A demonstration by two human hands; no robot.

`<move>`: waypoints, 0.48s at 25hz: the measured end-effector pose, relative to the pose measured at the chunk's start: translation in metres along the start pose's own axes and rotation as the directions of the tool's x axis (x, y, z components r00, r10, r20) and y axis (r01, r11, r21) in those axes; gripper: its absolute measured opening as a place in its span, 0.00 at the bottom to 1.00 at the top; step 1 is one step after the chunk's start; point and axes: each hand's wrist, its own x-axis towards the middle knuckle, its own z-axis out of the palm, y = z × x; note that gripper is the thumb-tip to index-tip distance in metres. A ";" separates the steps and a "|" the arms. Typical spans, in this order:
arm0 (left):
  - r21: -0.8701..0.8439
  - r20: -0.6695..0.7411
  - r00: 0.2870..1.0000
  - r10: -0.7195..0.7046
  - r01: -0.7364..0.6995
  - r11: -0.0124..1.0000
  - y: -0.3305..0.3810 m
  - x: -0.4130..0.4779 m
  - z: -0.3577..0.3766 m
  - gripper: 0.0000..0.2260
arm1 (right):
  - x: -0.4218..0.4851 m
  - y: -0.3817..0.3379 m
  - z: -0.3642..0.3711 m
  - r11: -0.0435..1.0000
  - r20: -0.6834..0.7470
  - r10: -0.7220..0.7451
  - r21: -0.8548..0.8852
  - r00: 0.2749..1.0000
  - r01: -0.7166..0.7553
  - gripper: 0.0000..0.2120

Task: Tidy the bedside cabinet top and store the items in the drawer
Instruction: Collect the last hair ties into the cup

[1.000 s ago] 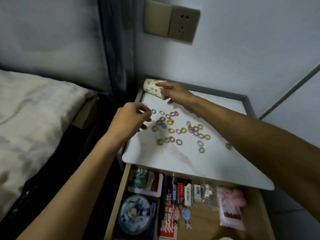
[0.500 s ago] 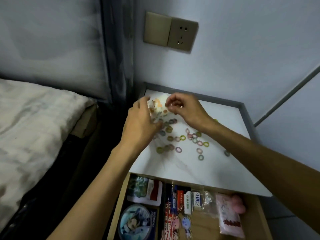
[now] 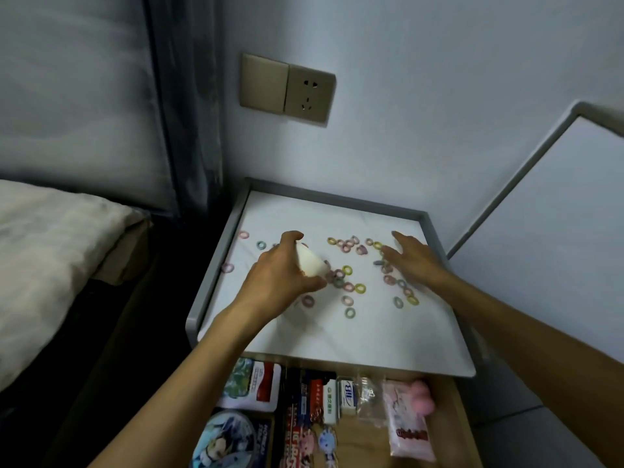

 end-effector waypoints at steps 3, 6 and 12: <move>-0.030 -0.001 1.000 0.005 -0.005 1.000 -0.003 0.004 -0.001 0.37 | 0.028 0.015 0.015 0.989 0.061 0.146 -0.019 0.987 -0.145 0.34; -0.047 0.005 1.000 0.002 -0.002 0.999 -0.006 0.010 -0.002 0.37 | 0.035 -0.005 0.035 0.999 0.015 0.043 -0.003 0.999 -0.043 0.29; -0.054 0.007 1.000 -0.002 0.002 0.999 -0.009 0.013 0.000 0.37 | 0.006 -0.022 0.046 0.956 -0.066 -0.227 0.173 0.972 0.236 0.19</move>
